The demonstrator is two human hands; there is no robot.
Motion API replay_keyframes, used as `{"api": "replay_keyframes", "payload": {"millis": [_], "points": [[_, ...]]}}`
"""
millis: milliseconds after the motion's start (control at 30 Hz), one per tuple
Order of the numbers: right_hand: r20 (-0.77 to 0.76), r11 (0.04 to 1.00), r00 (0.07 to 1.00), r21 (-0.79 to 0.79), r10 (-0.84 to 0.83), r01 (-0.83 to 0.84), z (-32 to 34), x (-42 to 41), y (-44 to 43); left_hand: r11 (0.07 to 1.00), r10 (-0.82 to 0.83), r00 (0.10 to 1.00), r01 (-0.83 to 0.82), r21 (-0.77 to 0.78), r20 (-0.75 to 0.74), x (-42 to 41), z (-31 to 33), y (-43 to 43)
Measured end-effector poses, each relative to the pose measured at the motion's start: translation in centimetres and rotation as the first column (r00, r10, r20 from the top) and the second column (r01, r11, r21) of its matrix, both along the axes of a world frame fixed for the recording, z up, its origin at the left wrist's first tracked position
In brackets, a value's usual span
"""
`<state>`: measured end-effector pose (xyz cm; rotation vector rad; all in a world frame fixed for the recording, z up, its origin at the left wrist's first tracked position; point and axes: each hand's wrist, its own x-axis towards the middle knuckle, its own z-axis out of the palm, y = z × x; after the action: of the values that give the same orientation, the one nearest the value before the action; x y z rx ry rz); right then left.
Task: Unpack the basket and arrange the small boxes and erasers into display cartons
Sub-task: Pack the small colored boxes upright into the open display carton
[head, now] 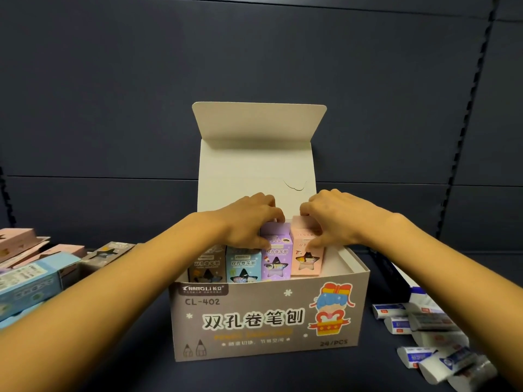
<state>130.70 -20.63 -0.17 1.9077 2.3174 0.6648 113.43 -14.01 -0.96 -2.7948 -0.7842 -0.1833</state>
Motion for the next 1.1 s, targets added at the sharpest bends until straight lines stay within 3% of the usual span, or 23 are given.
{"api": "replay_keyframes", "payload": {"millis": [133,333,700,900,1100], "points": [[-0.002,1.000,1.000,0.010,0.026,-0.026,0.3,0.0,-0.2,0.997,0.006,1.000,-0.009,0.078,0.028,0.1,0.1,-0.1],[0.123,0.998,0.991,0.011,0.058,-0.060,-0.1,-0.2,-0.5,0.983,0.019,1.000,-0.022,0.180,0.017,0.2,-0.2,-0.3],[0.104,0.984,0.993,0.159,0.063,-0.079,0.5,-0.3,-1.6,0.995,0.009,0.996,-0.018,0.098,0.086,-1.5,0.9,-0.2],[0.072,0.974,0.993,0.202,0.090,-0.103,3.0,-2.8,-2.1,0.992,0.057,0.962,-0.085,0.094,0.266,-7.8,3.0,-1.3],[0.011,0.938,0.970,0.251,0.243,-0.238,5.1,-10.9,-2.1,0.950,0.281,0.913,-0.308,0.049,0.297,-18.6,4.0,-1.3]]}}
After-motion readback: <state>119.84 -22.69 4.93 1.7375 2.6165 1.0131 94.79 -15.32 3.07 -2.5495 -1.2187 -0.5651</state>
